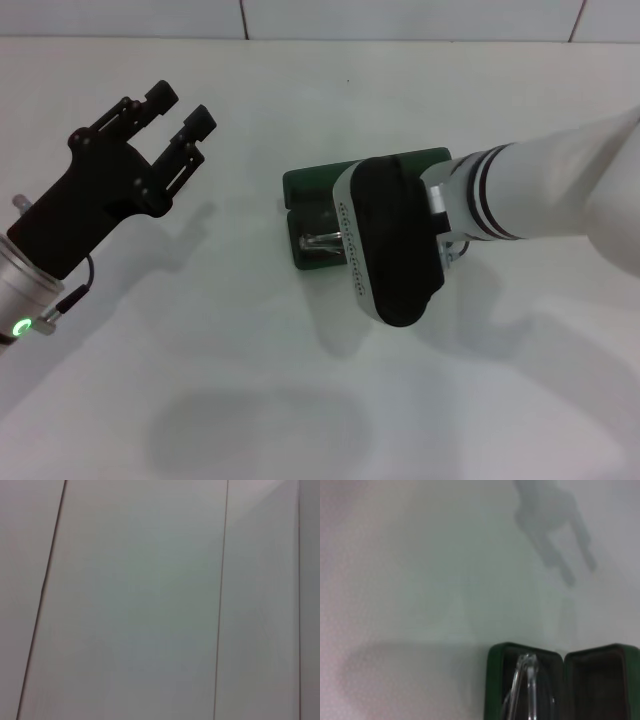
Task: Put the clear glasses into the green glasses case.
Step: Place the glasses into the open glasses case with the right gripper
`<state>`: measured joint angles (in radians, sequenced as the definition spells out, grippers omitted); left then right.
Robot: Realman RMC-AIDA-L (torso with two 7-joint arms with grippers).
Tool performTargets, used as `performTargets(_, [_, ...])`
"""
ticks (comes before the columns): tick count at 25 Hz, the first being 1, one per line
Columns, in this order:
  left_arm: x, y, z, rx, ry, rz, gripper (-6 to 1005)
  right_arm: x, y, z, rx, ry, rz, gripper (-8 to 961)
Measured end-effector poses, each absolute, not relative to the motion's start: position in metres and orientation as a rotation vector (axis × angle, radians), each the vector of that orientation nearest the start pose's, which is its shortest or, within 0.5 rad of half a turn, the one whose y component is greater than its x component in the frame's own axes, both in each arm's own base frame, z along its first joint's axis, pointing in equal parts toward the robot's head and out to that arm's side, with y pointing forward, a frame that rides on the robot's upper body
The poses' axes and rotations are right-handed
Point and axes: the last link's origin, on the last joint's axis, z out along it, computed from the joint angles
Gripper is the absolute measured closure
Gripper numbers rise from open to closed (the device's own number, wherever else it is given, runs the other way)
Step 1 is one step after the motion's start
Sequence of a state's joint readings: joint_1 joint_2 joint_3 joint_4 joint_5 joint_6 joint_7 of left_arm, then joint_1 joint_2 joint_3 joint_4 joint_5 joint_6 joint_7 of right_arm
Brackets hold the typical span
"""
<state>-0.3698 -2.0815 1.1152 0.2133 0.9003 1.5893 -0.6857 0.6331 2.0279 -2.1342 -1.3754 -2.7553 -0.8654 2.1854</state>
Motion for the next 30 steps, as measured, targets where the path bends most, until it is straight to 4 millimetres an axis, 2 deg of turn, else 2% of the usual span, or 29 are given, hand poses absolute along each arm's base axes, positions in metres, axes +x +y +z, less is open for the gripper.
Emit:
performTargets(1, [-0.277, 0.287, -0.012, -2.057, -0.398, -1.221, 463, 0.109, 0.342, -0.107, -2.528, -0.730, -0.552, 610])
performTargets(6, [-0.277, 0.287, -0.013, -2.062, -0.399, -1.222, 463, 0.111, 0.338, -0.106, -2.541, -0.710, -0.545, 520])
performTargets(14, [-0.276, 0.287, -0.014, -2.069, -0.403, -1.227, 462, 0.109, 0.330, -0.100, -2.579, -0.616, -0.446, 520])
performTargets(21, [-0.276, 0.287, -0.015, -2.068, -0.408, -1.230, 462, 0.104, 0.325, -0.092, -2.688, -0.460, -0.224, 520])
performTargets(26, [-0.276, 0.287, -0.013, -2.057, -0.410, -1.235, 461, 0.106, 0.335, -0.062, -2.703, -0.276, 0.042, 520])
performTargets(30, [-0.277, 0.289, -0.011, -2.035, -0.416, -1.234, 461, 0.127, 0.342, -0.031, -2.715, -0.086, 0.270, 520])
